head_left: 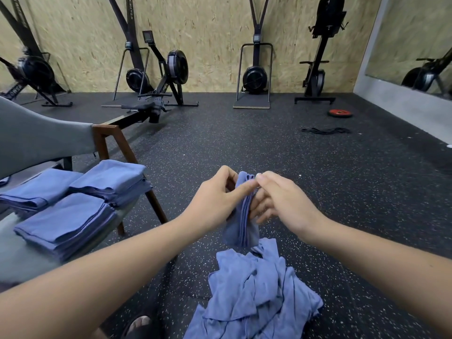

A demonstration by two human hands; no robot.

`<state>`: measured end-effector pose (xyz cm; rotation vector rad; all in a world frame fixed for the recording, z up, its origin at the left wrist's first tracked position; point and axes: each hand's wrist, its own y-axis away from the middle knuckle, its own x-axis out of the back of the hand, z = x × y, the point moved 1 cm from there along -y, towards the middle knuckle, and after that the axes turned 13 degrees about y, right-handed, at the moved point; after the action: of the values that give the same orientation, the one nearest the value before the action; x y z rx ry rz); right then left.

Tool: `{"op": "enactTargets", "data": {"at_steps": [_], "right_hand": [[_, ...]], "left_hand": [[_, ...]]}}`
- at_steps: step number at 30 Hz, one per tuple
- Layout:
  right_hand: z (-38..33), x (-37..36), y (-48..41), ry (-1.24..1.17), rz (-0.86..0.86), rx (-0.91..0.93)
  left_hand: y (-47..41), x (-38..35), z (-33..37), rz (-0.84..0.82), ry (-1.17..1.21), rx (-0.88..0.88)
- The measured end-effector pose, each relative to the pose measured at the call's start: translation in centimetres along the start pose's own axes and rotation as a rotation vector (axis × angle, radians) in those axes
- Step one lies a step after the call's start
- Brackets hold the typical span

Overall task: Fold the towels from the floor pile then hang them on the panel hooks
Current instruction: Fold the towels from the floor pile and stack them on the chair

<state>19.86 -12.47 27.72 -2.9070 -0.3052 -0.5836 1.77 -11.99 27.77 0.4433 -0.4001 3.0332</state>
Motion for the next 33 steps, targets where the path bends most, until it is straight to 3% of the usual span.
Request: {"op": "enactTargets", "data": {"at_steps": [4, 11, 14, 18, 22, 26, 33], "right_hand": [[-0.7, 0.2, 0.4, -0.121, -0.164, 0.017], [-0.6, 2.2, 0.2, 0.468, 0.123, 0.305], [-1.1, 2.9, 0.1, 0.620, 0.054, 0.346], [-0.2, 2.9, -0.6, 0.507, -0.234, 0.240], [-0.1, 3.5, -1.1, 0.376, -0.197, 0.261], [-0.5, 4.6, -1.3, 0.371, -0.088, 0.251], [-0.9, 6.0, -1.3, 0.475, -0.120, 0.235]], "left_hand": [[-0.2, 1.0, -0.2, -0.068, -0.112, -0.040], [-0.4, 2.4, 0.0, -0.237, -0.162, -0.120], [-0.4, 2.7, -0.1, -0.310, -0.155, -0.119], [-0.4, 3.0, -0.3, -0.371, -0.070, -0.139], [-0.3, 3.3, -0.5, -0.397, -0.040, -0.086], [-0.8, 4.8, -1.1, -0.387, -0.265, -0.035], [-1.3, 8.7, -0.3, -0.310, -0.017, 0.016]]}}
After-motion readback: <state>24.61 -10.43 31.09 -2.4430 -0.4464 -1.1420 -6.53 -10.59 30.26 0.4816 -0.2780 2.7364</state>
